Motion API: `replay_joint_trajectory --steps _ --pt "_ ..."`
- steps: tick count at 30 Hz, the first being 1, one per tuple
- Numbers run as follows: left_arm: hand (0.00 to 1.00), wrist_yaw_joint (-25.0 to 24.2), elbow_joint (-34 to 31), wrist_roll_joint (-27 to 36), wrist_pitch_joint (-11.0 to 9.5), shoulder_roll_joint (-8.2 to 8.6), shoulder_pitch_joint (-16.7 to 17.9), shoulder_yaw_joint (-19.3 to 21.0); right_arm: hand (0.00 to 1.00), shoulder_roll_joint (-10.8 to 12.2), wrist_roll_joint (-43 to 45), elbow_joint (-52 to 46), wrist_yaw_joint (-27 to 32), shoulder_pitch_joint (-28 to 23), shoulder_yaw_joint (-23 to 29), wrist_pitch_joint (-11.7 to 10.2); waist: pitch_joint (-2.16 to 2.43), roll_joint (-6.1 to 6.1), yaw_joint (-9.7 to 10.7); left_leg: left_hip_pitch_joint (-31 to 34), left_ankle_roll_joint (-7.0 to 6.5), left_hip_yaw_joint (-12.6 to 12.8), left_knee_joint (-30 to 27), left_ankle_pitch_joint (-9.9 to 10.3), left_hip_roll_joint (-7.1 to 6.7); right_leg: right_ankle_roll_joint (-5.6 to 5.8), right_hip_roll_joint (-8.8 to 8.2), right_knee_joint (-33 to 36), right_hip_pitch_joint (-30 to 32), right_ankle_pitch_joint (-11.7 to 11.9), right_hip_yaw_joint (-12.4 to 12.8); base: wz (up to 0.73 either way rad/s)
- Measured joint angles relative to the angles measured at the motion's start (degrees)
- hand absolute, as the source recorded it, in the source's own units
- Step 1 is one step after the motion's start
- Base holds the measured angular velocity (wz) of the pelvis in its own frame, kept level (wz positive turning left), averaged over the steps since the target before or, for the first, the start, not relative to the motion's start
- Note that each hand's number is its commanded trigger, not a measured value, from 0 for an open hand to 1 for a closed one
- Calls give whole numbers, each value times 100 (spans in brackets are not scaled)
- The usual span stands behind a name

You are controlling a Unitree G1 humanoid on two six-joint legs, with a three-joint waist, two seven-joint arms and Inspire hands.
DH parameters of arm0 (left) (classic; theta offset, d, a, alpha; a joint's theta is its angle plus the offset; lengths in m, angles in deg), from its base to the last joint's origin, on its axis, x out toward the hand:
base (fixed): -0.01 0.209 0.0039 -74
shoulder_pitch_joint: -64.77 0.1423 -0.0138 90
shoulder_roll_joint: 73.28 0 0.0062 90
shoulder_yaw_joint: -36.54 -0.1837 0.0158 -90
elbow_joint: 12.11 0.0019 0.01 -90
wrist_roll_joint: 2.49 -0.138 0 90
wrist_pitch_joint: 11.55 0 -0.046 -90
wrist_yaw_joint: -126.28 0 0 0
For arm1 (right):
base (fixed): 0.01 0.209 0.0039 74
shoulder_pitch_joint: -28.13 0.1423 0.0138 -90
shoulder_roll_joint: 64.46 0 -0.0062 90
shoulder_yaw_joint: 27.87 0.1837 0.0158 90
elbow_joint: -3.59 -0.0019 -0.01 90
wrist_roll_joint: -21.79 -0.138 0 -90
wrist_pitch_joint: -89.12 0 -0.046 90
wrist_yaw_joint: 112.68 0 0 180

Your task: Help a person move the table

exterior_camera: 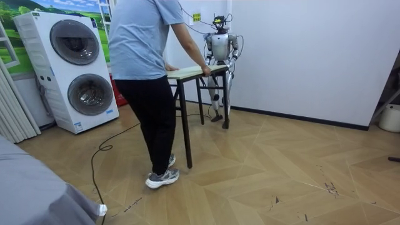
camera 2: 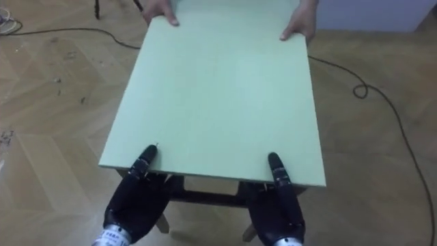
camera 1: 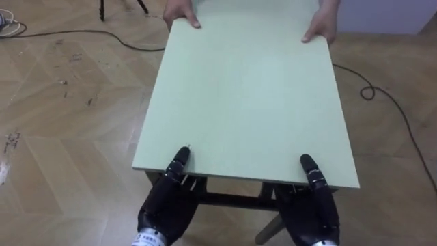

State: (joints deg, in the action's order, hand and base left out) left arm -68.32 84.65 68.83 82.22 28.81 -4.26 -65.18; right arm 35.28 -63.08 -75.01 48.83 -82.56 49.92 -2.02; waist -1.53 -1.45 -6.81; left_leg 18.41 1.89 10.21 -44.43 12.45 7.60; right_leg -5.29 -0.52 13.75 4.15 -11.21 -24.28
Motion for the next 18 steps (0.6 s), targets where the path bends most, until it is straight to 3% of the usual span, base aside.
replay_joint_trajectory --steps 3,5,6,8,9,10,11,13,14,16,17,18 --pt "100 14 -10 -4 9 41 -13 15 100 -17 20 -43 -30 -2 5 -5 -3 -176 259 -672 77 -98 -554 136 150 -75 65 124 95 -35 -354 56" --pt "100 14 -55 -62 6 49 -22 36 100 -13 18 -45 -81 6 7 -9 5 -259 352 -1280 168 -102 -299 7 283 -113 95 363 289 -66 -482 31" --pt "100 38 -63 -88 6 47 -64 47 100 12 10 -42 -90 9 6 -23 -2 -264 412 -1573 287 -109 189 140 268 -106 62 567 409 -90 -510 42" --pt "100 155 -62 -90 7 46 -106 32 100 -4 15 -59 -91 -18 -10 -11 -9 -201 562 -1669 273 -160 675 134 105 -139 -27 815 621 -29 -87 53" --pt "100 156 -61 -88 7 35 -92 26 100 -6 24 -84 -101 -66 -11 -11 -1 -189 670 -1756 274 -198 1004 139 30 -203 3 897 760 42 311 45" --pt "100 136 -64 -95 6 17 -96 23 100 -6 27 -86 -157 -107 -20 -13 5 -181 684 -1791 357 -240 1216 202 -16 -167 64 722 793 163 638 23" --pt "100 103 -65 -99 3 18 -98 45 100 2 41 -92 -186 -103 -22 -15 -4 -201 658 -1809 451 -256 1310 395 97 -129 118 576 819 267 651 0" --pt "100 115 -56 -99 3 50 -160 53 100 9 47 -92 -165 1 -6 -31 -36 -299 610 -1833 385 -261 1532 764 236 -126 230 712 994 304 639 -11" --pt "100 128 -55 -99 3 54 -193 51 100 10 49 -92 -147 48 16 -15 -40 -306 616 -1861 373 -251 1681 853 239 -128 233 806 1086 306 638 -4" --pt "100 286 -28 -96 -4 86 -465 -17 100 16 82 -85 -106 265 223 93 -44 -307 564 -1935 271 -234 2314 1131 118 -125 118 1279 1634 383 622 -3" --pt "100 319 16 -96 -4 92 -570 -36 100 20 121 -76 -99 318 275 138 -66 -281 488 -1956 220 -230 2439 1153 58 -123 32 1521 1821 446 598 -28" --pt "100 332 164 -97 -40 115 -748 -27 100 60 211 28 -89 476 408 207 -153 -192 441 -2030 10 -294 2578 1113 -124 -106 -246 2290 2339 650 449 -32"
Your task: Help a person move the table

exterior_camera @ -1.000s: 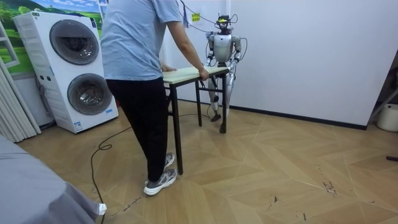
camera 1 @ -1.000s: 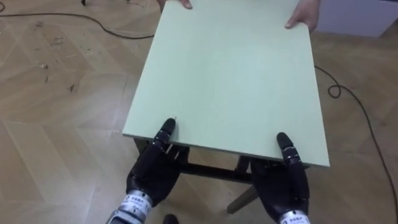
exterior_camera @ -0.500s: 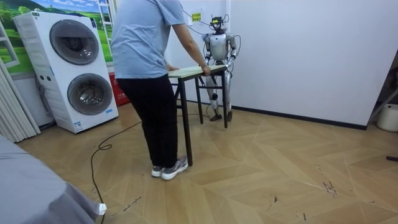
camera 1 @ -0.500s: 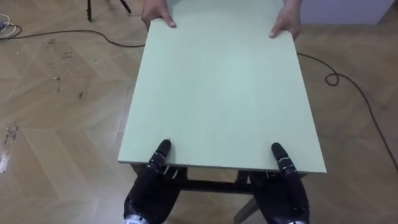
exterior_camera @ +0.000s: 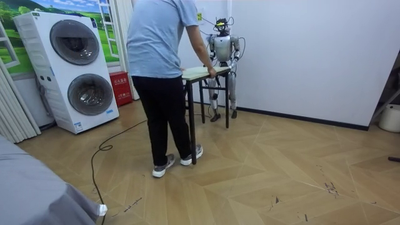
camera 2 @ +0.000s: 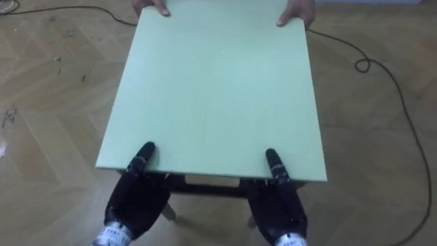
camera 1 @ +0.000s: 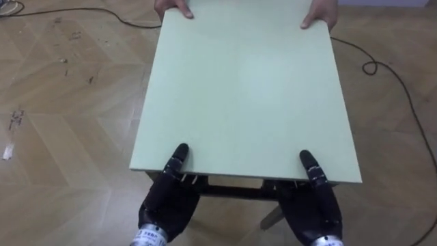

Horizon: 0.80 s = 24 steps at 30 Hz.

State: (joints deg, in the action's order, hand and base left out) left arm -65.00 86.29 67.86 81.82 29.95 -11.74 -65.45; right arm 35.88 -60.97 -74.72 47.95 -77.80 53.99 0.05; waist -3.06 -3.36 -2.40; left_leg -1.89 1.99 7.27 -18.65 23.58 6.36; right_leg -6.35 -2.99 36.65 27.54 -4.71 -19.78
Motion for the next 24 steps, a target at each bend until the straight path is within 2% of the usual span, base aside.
replay_joint_trajectory --steps 1,2,3,4,5,6,8,10,11,12,13,14,15,16,17,18,19,21,23,24 --pt "100 2 122 66 -19 -34 9 4 100 73 105 188 2 85 23 65 55 28 46 122 -40 -148 -160 -3 -85 224 8 -408 121 142 77 -16" --pt "100 -4 108 105 -26 -86 52 30 100 147 173 205 2 62 48 115 111 104 79 266 -53 -238 -296 9 -167 270 -24 -913 17 495 141 24" --pt "100 -16 130 123 -27 -72 84 24 100 180 251 206 -16 25 80 164 129 135 156 418 -129 -275 -505 104 -295 6 -123 -1266 -119 513 78 26" --pt "100 -2 152 124 -24 -17 107 28 100 182 327 235 -17 53 94 167 120 99 156 541 -145 -239 -592 128 -335 -33 -172 -1403 -117 680 13 23" --pt "100 -3 157 128 -23 -12 121 31 100 193 372 235 -17 51 102 170 122 96 178 596 -157 -194 -626 121 -376 -32 -213 -1447 -117 742 -12 9" --pt "100 -3 186 132 -20 -1 144 36 100 203 389 235 -16 16 141 208 130 112 193 653 -238 -108 -662 74 -416 4 -275 -1532 -130 885 29 12" --pt "100 13 241 139 -15 21 203 32 100 201 386 251 4 -35 199 305 135 115 186 647 -335 -99 -700 14 -510 139 -316 -1700 -218 1143 166 3" --pt "100 69 243 158 -13 23 270 -22 100 207 393 301 8 -77 254 410 151 70 281 747 -442 -16 -685 -165 -513 685 -325 -2022 -347 1613 420 38" --pt "100 150 265 136 -4 30 260 -103 100 202 373 287 -4 -212 266 395 149 65 356 746 -427 264 -659 -257 -405 758 -432 -1601 -379 1273 598 75" --pt "100 186 277 116 -1 25 266 -144 100 207 362 284 -17 -297 269 378 153 74 377 712 -415 387 -605 -317 -367 769 -505 -1257 -411 951 630 77" --pt "100 205 290 80 19 -2 320 -183 100 210 344 271 -62 -463 264 333 169 100 392 627 -406 544 -408 -461 -357 753 -632 -669 -557 336 716 45" --pt "100 200 280 70 30 -15 363 -186 100 200 338 249 -75 -535 258 317 179 109 384 594 -398 599 -314 -527 -358 774 -663 -463 -655 87 737 26" --pt "100 168 264 24 31 -8 453 -170 100 195 296 238 -86 -621 209 261 183 117 339 518 -372 731 -115 -638 -357 831 -702 -273 -902 -294 777 -4" --pt "100 156 217 4 31 0 524 -130 100 181 282 239 -80 -626 89 178 183 116 303 509 -346 768 -28 -706 -361 856 -649 -340 -1150 -532 862 -15" --pt "100 143 211 2 31 -2 537 -113 100 176 260 238 -76 -625 15 133 182 123 255 507 -324 779 -5 -734 -365 889 -600 -489 -1264 -581 880 -30" --pt "100 137 203 -35 30 -14 542 -73 100 164 233 239 -61 -623 -85 47 180 151 130 513 -273 790 22 -774 -372 884 -477 -881 -1390 -584 927 -32" --pt "100 125 203 -89 30 12 547 -55 100 139 215 253 -59 -619 -147 -21 182 150 40 515 -234 795 61 -814 -376 747 -374 -1175 -1488 -533 925 -30" --pt "100 52 201 -93 27 -19 584 -43 100 107 197 259 -54 -618 -213 -57 184 169 23 508 -188 776 168 -907 -302 675 -236 -1547 -1601 -384 879 -7" --pt "100 -41 202 -102 21 -42 653 -20 100 77 176 272 -55 -615 -228 -83 209 224 27 509 -130 755 266 -986 -207 612 -98 -1893 -1690 -231 827 0" --pt "100 -54 202 -102 20 -43 667 -21 100 73 178 272 -55 -615 -234 -93 208 234 29 506 -120 755 294 -1011 -193 596 -76 -1936 -1712 -189 811 -4"
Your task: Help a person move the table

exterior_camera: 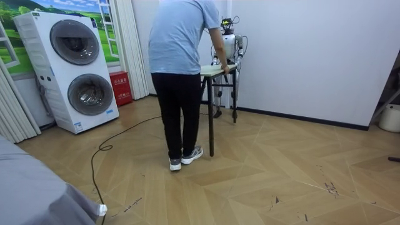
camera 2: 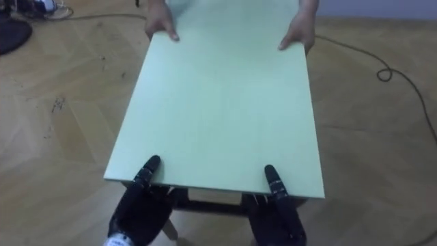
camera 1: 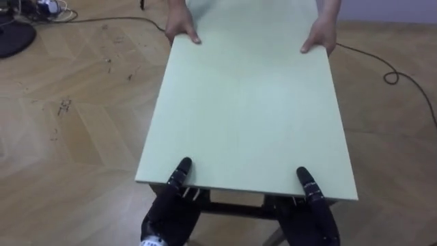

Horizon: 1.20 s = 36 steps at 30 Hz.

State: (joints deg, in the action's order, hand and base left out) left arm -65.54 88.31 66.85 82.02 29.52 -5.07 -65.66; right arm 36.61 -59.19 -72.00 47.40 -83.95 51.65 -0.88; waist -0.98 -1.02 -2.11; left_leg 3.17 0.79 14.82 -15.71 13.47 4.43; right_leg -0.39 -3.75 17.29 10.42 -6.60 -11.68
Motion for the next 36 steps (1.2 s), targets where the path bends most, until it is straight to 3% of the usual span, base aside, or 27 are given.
replay_joint_trajectory --steps 4,14,20,28,31,35,36 --pt "100 -179 -5 0 -16 -13 142 -4 100 -159 -10 0 -10 2 -189 -132 5 39 0 -63 32 -64 115 -50 13 -26 66 -101 -42 35 -6 -5" --pt "100 -401 -27 -23 -158 -157 246 -128 100 -214 3 36 -20 16 -295 -390 -7 61 3 -12 40 -410 208 -55 3 -6 94 -367 -212 22 -251 14" --pt "100 -475 -32 100 -190 -187 255 -41 100 -215 32 34 -16 156 -392 -386 -7 64 -225 17 42 -505 214 -56 -6 7 77 -397 -235 12 -341 10" --pt "100 -522 -65 363 -201 -203 275 -45 100 -253 44 34 3 409 -412 -356 -14 20 -382 196 49 -1020 135 -60 -37 64 33 -488 -452 -58 -758 34" --pt "100 -521 -97 365 -222 -178 244 -62 100 -277 66 37 1 523 -387 -363 -11 -6 -265 431 58 -1021 -59 -67 -22 73 -30 -470 -506 -132 -1077 65" --pt "100 -502 -115 340 -232 -177 197 -28 100 -274 48 38 -9 520 -362 -289 -19 -35 -163 537 68 -987 -211 -80 -18 97 -70 -439 -668 -258 -1326 70" --pt "100 -483 -115 300 -232 -173 190 -14 100 -269 87 39 -9 516 -318 -226 -43 -78 -89 547 56 -831 -213 -122 -5 117 -114 -441 -765 -280 -1487 78"
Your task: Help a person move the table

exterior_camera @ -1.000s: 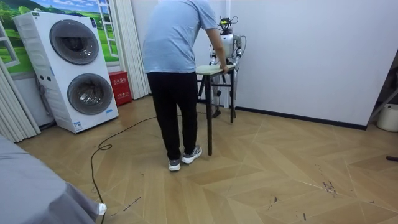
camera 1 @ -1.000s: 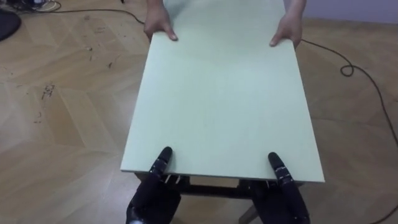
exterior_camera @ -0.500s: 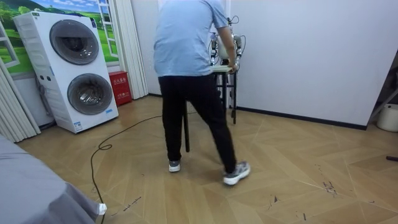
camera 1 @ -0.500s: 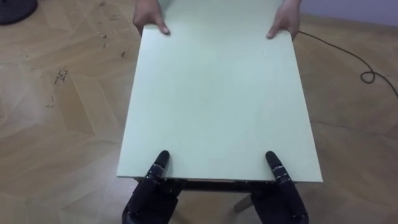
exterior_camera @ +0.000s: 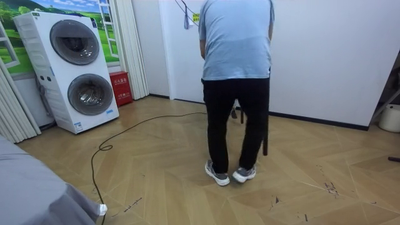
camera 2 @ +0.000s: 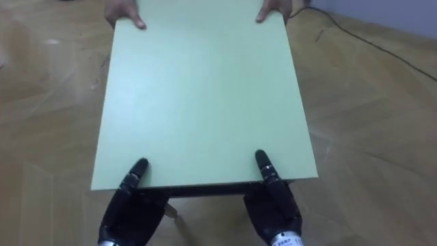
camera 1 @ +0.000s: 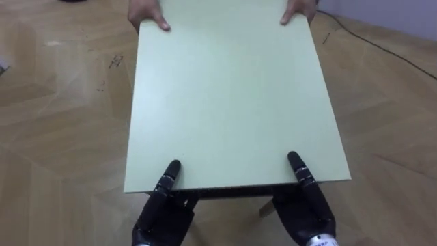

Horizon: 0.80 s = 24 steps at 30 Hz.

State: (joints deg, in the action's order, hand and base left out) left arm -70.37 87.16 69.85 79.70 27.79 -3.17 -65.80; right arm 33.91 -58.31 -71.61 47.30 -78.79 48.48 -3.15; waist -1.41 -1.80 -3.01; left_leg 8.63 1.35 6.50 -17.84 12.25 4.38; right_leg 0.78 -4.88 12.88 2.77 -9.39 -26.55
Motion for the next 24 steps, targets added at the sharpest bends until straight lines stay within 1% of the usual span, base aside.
replay_joint_trajectory --steps 1,2,3,6,7,8,10,12,13,14,15,16,17,18,19,20,21,22,23,24 --pt "100 14 0 -15 5 18 1 16 100 10 49 0 0 -4 54 68 -2 -37 83 2 -29 292 12 -44 19 25 -51 -3 -63 -40 -99 87" --pt "100 15 -3 -21 20 23 -4 29 100 43 127 -9 -5 -3 133 133 5 -69 119 18 -56 404 17 -78 12 46 -92 -1 -82 -71 -178 62" --pt "100 14 -4 -29 23 27 -7 34 100 56 153 -16 -6 -2 158 159 2 -79 121 28 -65 439 21 -91 6 52 -103 0 -79 -75 -196 42" --pt "100 12 -26 -31 68 24 10 109 100 96 166 -59 3 6 193 269 5 -89 57 79 -98 439 23 -112 -31 77 -138 6 -79 -89 -187 21" --pt "100 40 -40 -31 78 26 13 120 100 89 176 -89 13 5 192 291 4 -89 -10 79 -106 437 24 -117 -48 84 -170 63 -63 -92 -193 22" --pt "100 74 -44 -30 79 35 21 120 100 92 195 -119 54 5 193 295 5 -89 -33 81 -125 436 34 -128 -81 106 -212 107 -67 -106 -192 21" --pt "100 173 -81 -31 79 102 27 116 100 108 190 -131 77 7 210 296 5 -89 -68 82 -169 440 51 -155 -125 113 -272 184 -79 -110 -184 38" --pt "100 240 -109 -29 79 117 34 97 100 100 192 -146 130 15 231 296 4 -90 -79 83 -211 440 51 -179 -163 118 -333 301 -86 -113 -146 40" --pt "100 250 -108 -26 80 127 34 87 100 110 198 -156 149 19 240 296 4 -88 -112 79 -235 438 53 -193 -206 151 -388 394 -76 -134 -39 29" --pt "100 259 -107 -25 80 142 35 79 100 108 198 -156 154 25 245 294 3 -87 -131 77 -252 434 53 -200 -234 171 -425 456 -71 -146 -7 36" --pt "100 274 -107 -26 80 181 34 73 100 124 195 -156 158 40 255 286 0 -84 -164 67 -296 426 73 -222 -299 228 -523 690 -29 -181 -13 45" --pt "100 278 -108 -36 79 213 33 66 100 130 192 -156 158 39 254 277 -1 -81 -162 66 -340 406 82 -237 -338 259 -608 950 35 -202 38 65" --pt "100 278 -108 -44 77 209 24 66 100 127 212 -158 159 35 253 277 -6 -72 -132 67 -392 259 90 -245 -393 263 -650 1208 102 -204 220 69" --pt "100 281 -108 -44 72 201 15 67 100 127 222 -164 161 31 263 277 -13 -62 -91 71 -413 159 84 -253 -430 263 -662 1339 127 -205 349 94" --pt "100 309 -110 -45 55 182 2 66 100 138 246 -185 173 -6 269 277 -33 -49 24 72 -441 -229 37 -262 -490 250 -660 1578 182 -230 644 93" --pt "100 314 -109 -45 34 179 -3 25 100 161 244 -188 173 -33 265 277 -32 -38 86 79 -460 -444 21 -258 -544 207 -612 1595 208 -366 856 110" --pt "100 318 -110 -52 -53 148 -27 39 100 191 246 -200 173 -62 243 306 -34 -9 133 107 -460 -763 -13 -266 -626 116 -349 1154 230 -637 1336 102" --pt "100 318 -109 -54 -63 89 -58 36 100 195 212 -222 172 -107 203 317 -45 25 149 140 -457 -942 -82 -268 -721 110 -135 628 252 -642 1595 137" --pt "100 342 -73 -55 -46 42 -75 31 100 191 167 -225 172 -196 190 306 -38 26 261 152 -450 -1110 -149 -266 -850 78 -30 573 238 -459 1755 122" --pt "100 362 -70 -57 -28 38 -68 6 100 186 136 -226 156 -254 193 279 -14 15 262 148 -449 -1108 -142 -266 -883 79 -41 561 201 -479 1694 73"
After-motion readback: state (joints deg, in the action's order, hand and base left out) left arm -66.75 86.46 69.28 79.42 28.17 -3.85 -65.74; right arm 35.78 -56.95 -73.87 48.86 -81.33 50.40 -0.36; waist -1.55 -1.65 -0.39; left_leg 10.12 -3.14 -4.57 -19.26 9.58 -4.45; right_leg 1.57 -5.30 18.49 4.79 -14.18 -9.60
